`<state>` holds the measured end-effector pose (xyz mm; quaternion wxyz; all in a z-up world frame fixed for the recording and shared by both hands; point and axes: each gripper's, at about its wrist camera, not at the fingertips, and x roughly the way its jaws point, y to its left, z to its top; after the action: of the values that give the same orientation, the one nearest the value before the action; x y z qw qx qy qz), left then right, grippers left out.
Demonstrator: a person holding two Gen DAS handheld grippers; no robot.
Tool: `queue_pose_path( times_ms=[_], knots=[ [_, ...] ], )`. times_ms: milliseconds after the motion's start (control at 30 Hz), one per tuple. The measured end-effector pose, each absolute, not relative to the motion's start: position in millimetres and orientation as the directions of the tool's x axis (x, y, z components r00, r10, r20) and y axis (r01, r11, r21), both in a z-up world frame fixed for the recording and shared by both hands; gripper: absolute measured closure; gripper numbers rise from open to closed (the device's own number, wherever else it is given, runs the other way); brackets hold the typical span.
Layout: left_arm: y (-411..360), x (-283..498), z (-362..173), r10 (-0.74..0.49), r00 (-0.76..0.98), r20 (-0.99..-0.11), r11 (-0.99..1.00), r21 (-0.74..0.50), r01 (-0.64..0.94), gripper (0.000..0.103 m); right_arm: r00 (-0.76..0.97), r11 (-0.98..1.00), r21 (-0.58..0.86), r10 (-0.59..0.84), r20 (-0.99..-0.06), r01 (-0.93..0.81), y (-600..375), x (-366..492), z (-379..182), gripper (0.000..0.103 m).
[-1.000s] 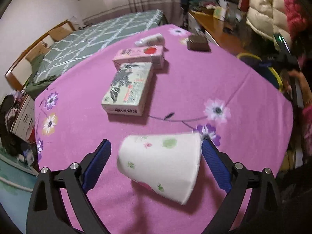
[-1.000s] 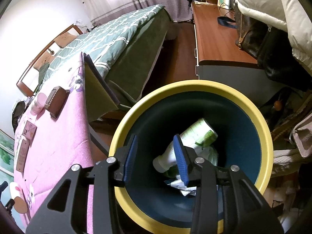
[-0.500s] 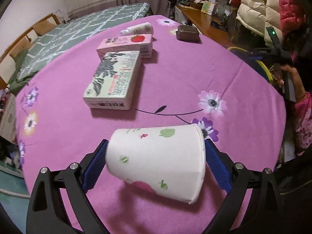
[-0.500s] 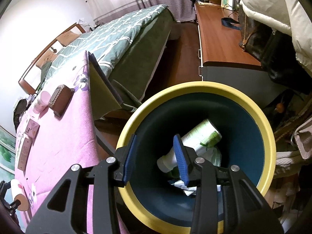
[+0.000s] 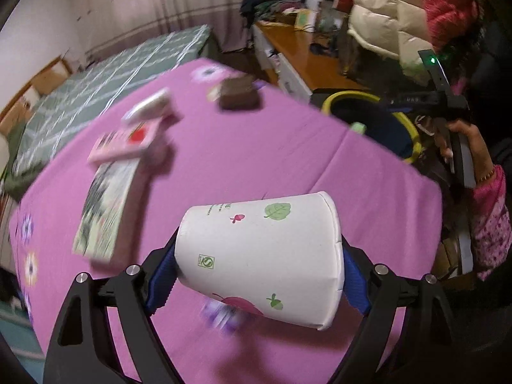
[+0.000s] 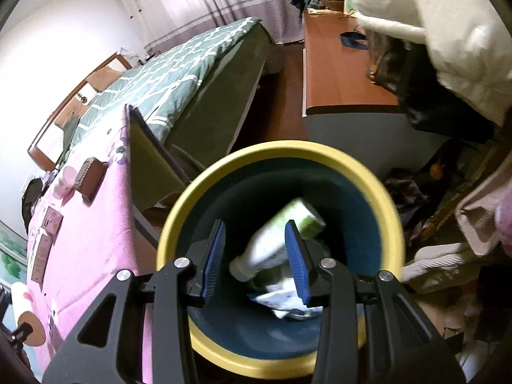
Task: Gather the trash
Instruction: 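Carry the paper cup over the bin and open the left gripper, then move the right gripper to the brown square container and grasp it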
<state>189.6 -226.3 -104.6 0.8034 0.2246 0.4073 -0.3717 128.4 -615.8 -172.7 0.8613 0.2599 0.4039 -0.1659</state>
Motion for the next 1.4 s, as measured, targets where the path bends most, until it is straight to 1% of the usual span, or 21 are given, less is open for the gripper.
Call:
queue_pose_path(
  times_ms=[100,233,400,500,667,800,833,900,1033,1167,1400],
  knots=[
    [-274.6,191.4,-99.6,-0.433,0.403,-0.807,0.589,0.085,0.804,0.019,0.615,0.803,0.304,-0.097,-0.782,0.513,-626.1,111.6,-171.1,0.066],
    [-344.8,197.5,-101.4,-0.464,0.383,-0.799,0.558,0.072,0.827,0.019,0.610,0.795,0.293,-0.118,-0.784,0.531,-636.9,95.3,-169.8,0.066],
    [-428.2,195.3,-114.7,-0.495,0.310,-0.812,0.479,0.043,0.877,0.019,0.599,0.783,0.275,-0.151,-0.787,0.558,-651.8,78.5,-167.3,0.066],
    [-471.5,186.6,-125.9,-0.493,0.269,-0.827,0.428,0.038,0.903,0.019,0.591,0.773,0.262,-0.175,-0.788,0.578,-660.5,68.3,-165.8,0.066],
    [-523.1,176.3,-143.6,-0.482,0.218,-0.849,0.378,0.022,0.925,0.018,0.571,0.754,0.246,-0.202,-0.796,0.609,-674.5,52.8,-167.3,0.066],
    [-542.2,172.9,-152.7,-0.473,0.195,-0.859,0.366,0.010,0.931,0.018,0.563,0.744,0.243,-0.211,-0.799,0.623,-679.8,46.7,-168.0,0.064],
    [-543.7,173.5,-154.6,-0.471,0.191,-0.861,0.367,0.006,0.930,0.017,0.563,0.742,0.243,-0.212,-0.799,0.625,-680.6,46.1,-168.2,0.062],
    [-546.3,173.9,-154.8,-0.469,0.194,-0.861,0.380,0.002,0.925,0.011,0.562,0.739,0.243,-0.215,-0.799,0.628,-680.7,45.0,-168.4,0.061],
    [-528.1,177.0,-146.2,-0.490,0.205,-0.847,0.415,-0.020,0.910,0.011,0.566,0.747,0.242,-0.211,-0.797,0.619,-675.6,46.3,-167.7,0.061],
    [-486.3,180.2,-128.5,-0.513,0.251,-0.821,0.479,-0.031,0.877,0.011,0.573,0.769,0.236,-0.199,-0.795,0.594,-661.4,57.0,-165.3,0.061],
    [-374.3,195.5,-103.0,-0.523,0.371,-0.767,0.643,-0.069,0.763,0.009,0.584,0.820,0.217,-0.168,-0.794,0.530,-627.0,87.1,-157.4,0.061]
  ],
)
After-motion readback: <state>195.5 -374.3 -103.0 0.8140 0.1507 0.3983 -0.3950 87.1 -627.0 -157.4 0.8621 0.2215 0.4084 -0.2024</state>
